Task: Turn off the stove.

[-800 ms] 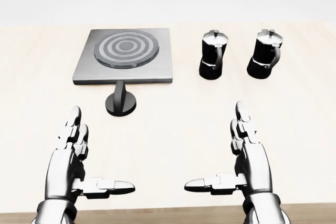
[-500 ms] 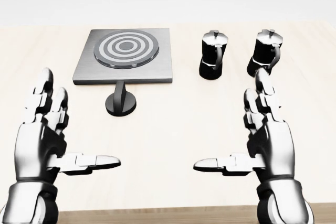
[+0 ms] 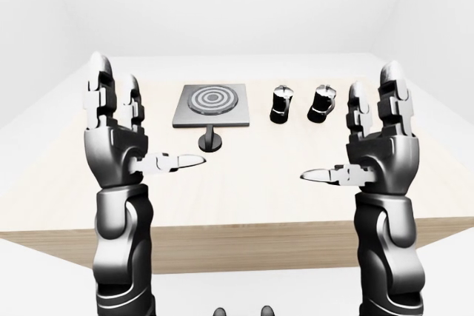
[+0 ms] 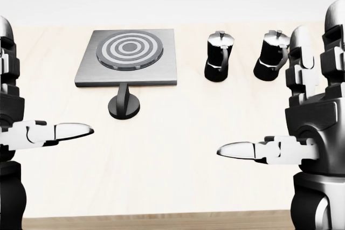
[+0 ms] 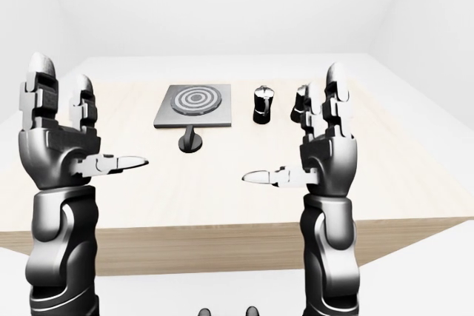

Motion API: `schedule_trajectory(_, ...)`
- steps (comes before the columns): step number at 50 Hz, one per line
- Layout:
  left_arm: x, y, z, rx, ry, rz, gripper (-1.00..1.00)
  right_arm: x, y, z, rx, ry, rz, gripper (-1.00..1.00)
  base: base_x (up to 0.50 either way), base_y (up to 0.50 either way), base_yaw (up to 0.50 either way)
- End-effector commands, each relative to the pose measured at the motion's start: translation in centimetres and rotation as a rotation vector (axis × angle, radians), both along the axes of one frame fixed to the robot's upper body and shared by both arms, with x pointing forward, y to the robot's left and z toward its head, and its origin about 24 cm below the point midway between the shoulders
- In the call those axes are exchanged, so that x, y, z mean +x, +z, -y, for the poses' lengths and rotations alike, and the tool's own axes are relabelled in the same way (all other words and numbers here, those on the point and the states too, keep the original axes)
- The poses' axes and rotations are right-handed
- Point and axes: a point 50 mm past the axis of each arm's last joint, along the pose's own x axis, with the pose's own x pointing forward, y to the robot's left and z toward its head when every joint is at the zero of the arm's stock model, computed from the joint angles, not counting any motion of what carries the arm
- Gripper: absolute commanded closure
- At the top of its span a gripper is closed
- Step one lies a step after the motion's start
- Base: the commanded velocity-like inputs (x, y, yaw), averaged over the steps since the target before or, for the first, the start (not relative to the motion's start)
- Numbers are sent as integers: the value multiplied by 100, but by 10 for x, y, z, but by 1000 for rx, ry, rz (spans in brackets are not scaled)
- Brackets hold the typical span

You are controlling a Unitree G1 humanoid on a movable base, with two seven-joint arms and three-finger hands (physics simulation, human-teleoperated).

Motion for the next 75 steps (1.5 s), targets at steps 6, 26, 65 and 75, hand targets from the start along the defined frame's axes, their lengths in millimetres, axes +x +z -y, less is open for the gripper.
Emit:
schedule_trajectory(6, 0, 3, -5, -30, 8, 12, -100, -5, 6, -2, -16, 13, 34, -100, 0, 17, 0)
schedule_trajectory(26, -1, 3, -6, -36, 10, 13, -100, -9, 8, -1, -6, 15, 48, -100, 0, 50, 0)
schedule_trajectory(65, 1, 2, -9, -45, 22, 4, -100, -10, 6, -1, 4, 26, 39, -100, 20, 17, 0)
schedule_trajectory(75, 2, 1, -10, -46, 27, -1, -100, -9, 4, -1, 3, 32, 27, -100, 50, 0, 0)
